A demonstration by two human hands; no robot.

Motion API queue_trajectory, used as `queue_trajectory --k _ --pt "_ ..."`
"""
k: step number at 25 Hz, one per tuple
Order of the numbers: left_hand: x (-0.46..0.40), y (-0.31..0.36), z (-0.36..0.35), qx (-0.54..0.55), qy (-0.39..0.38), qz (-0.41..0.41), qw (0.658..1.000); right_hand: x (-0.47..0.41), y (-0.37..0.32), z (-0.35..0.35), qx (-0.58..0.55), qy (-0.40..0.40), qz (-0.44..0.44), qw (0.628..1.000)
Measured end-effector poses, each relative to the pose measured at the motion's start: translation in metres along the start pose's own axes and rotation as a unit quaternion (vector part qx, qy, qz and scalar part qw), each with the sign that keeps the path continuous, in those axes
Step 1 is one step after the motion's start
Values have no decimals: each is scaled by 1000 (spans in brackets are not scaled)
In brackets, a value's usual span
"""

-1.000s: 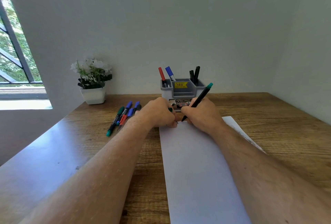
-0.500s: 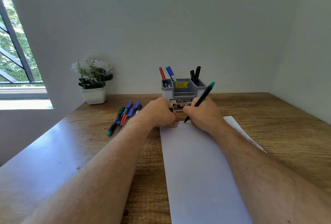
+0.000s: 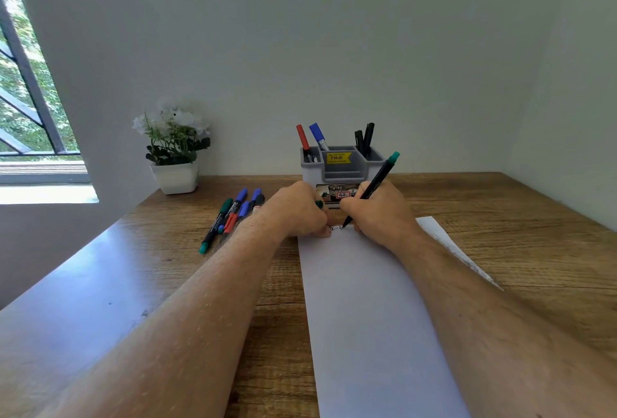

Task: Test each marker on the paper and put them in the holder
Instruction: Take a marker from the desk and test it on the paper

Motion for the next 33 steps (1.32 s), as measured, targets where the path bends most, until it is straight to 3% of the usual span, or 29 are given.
queue_trajectory --k 6,10,15,20,23,25,30,33 --pt "1 0 0 1 -3 4 1000 2 -3 0 9 -12 13 1000" --pt "3 1 0 -2 -5 5 1000 -1 2 5 -8 37 -19 999" --pt "4 1 1 11 -9 -1 1000 -2 4 5 -13 30 -42 999" --pt "13 7 18 220 59 -20 974 -2 -3 12 -132 44 -51 989" --pt "25 11 31 371 107 -34 922 -2 -6 11 -265 24 -62 962" --pt "25 9 34 417 131 -40 899 -3 -10 11 -337 -1 -61 940" --pt "15 2 35 423 189 -46 885 -2 -18 5 -462 -66 -59 883" --pt "12 -4 36 419 217 -30 881 -1 -20 7 -502 -66 -62 860"
Point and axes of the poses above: each hand's wrist, its own x-axis away from the middle knuckle, its own z-axis out of the back of the hand, y = z × x, the point moved 5 cm from there along -x, towards the middle knuckle, and after that the axes turned 1 degree about x, right-handed, at the moved point
